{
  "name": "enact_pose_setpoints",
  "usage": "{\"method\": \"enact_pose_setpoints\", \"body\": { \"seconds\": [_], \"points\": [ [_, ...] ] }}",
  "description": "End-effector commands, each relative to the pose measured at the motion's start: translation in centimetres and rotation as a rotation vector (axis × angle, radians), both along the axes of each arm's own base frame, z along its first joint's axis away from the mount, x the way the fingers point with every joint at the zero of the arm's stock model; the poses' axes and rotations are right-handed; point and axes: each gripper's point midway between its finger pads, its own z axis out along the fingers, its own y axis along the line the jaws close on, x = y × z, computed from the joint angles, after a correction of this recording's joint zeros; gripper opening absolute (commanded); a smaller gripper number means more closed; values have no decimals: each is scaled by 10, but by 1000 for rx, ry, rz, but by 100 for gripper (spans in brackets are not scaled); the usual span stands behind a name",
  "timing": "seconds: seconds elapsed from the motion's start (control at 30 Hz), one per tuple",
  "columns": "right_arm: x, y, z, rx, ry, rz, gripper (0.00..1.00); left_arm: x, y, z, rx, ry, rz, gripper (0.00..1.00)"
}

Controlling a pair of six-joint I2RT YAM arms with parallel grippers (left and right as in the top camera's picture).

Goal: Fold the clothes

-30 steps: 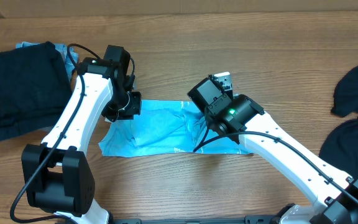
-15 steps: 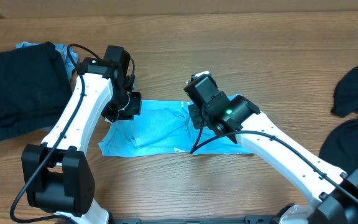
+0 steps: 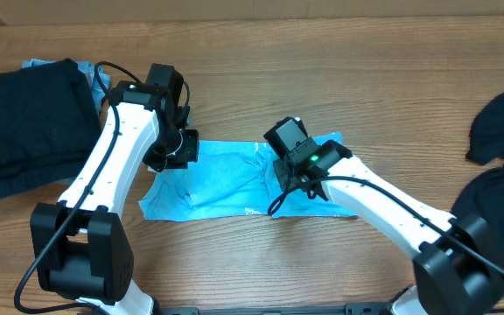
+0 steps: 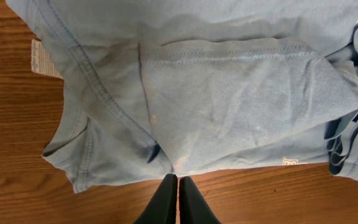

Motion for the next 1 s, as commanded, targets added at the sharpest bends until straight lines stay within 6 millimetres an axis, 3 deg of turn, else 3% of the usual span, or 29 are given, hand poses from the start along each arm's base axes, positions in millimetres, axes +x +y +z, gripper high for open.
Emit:
{"method": "enact_pose_setpoints", "body": {
  "seconds": [0.0, 0.03, 0.1, 0.13, 0.2, 0.33, 0.4, 0.47, 0.53, 0.57, 0.6, 0.63, 0.67, 0.7, 0.73, 0.8, 0.83, 0.97],
  "points": [
    [-20, 22, -42, 46, 157, 181, 8, 3, -1, 12, -13, -35, -14, 7],
    [-30, 35, -48, 95, 210, 288, 8, 3, -1, 12, -13, -34, -14, 7],
    [-36, 40, -49, 119, 233, 326, 8, 3, -1, 12, -13, -33, -14, 8],
    [-35, 41, -49, 122, 228, 326, 9, 3, -1, 12, -13, -35, -13, 8],
    [-28, 38, -48, 119, 209, 313, 24, 3, -1, 12, -13, -34, -13, 8],
    [-10, 29, -35, 77, 150, 200, 25, 0, -1, 12, -11, -20, -14, 15],
    [14, 28, 23, 70, 10, 163, 31, -2, 0, 12, -9, -11, -12, 18],
    [34, 22, 91, 97, -152, 129, 50, -4, 0, 12, -7, -4, -9, 18],
    [45, -5, 149, 136, -253, 56, 59, -6, 9, 11, 20, 10, 25, 19],
    [47, -37, 166, 133, -265, -17, 62, -8, 25, 11, 57, 26, 88, 21],
    [45, -65, 168, 119, -247, -82, 66, -9, 35, 11, 64, 36, 119, 24],
    [41, -98, 164, 99, -206, -180, 68, -9, 51, 11, 68, 44, 180, 38],
    [35, -123, 157, 93, -151, -246, 69, -9, 67, 11, 66, 49, 235, 63],
    [30, -140, 149, 114, -98, -297, 69, -10, 77, 11, 65, 53, 255, 72],
    [28, -149, 144, 187, -56, -333, 71, -11, 86, 10, 63, 55, 240, 78],
    [28, -160, 139, 238, -30, -373, 73, -11, 80, 5, 19, 42, 126, 80],
    [28, -163, 137, 237, -26, -383, 73, -9, 76, 2, 4, 29, 79, 94],
    [29, -160, 137, 254, -19, -373, 74, 2, 61, -22, -89, -27, 59, 98]
  ]
}}
